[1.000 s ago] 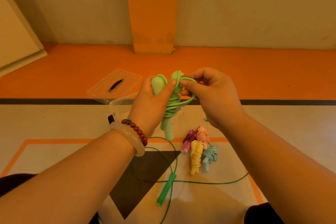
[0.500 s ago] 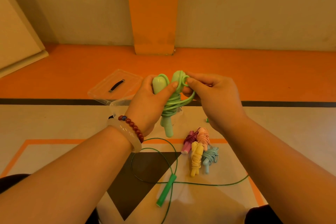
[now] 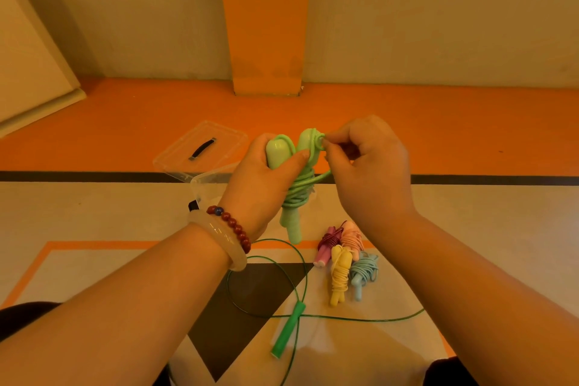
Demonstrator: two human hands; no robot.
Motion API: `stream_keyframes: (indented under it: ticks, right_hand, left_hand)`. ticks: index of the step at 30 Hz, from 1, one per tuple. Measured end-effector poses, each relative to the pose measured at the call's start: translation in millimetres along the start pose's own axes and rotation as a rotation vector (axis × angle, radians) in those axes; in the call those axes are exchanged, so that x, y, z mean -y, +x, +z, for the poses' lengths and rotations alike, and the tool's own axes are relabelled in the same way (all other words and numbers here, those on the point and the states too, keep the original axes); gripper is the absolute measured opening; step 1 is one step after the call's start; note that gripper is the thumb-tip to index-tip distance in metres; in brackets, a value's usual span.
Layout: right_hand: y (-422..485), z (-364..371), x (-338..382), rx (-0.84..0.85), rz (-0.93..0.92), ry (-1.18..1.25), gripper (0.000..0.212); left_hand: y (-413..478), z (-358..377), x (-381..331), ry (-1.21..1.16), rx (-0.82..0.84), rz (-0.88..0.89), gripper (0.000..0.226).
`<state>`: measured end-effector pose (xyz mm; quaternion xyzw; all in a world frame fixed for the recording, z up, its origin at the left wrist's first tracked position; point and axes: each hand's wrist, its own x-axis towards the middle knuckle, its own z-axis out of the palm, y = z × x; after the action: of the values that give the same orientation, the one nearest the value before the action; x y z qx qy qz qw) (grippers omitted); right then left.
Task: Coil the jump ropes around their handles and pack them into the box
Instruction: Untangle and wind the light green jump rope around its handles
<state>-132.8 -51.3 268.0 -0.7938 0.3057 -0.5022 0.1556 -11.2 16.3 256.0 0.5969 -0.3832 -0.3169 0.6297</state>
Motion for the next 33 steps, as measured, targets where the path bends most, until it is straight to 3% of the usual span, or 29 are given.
stream_keyframes:
  ticks: [4,10,17,21,25,30,33]
  right_hand:
    - [2,-1,-1,0.005,0.013,-0.027,0.009]
    - [5,-5,5,0.058,0.023,0.033,0.009]
    - [4,-5,9,0.028,0.001,-0.007,0.011]
    - [8,-8,14,0.155,0.239,0.173,0.023]
    - [18,-17,14,0.295,0.457,0.422,0.017]
    - [23,-24,15,0.407,0.376,0.41,0.019]
    - [19,-18,20,0.375,0.335,0.33,0.023]
  left_hand:
    - [2,-2,-3,-0.11,0.12,-0.104,0.015]
    - [-1,0,-2,-0.116,0.068,-0.091,0.014]
    - [-2,-2,-5,0.146,-0.037,0.074,0.025]
    - [-3,-3,-6,0.121,-0.053,0.017,0.028]
    - [-2,-6,-10,0.105,-0.049,0.01,0.026]
    - [-4,-7,-10,0.19,-0.07,0.099,0.023]
    - [-5,-8,-11,0.204,-0.056,0.14,0.011]
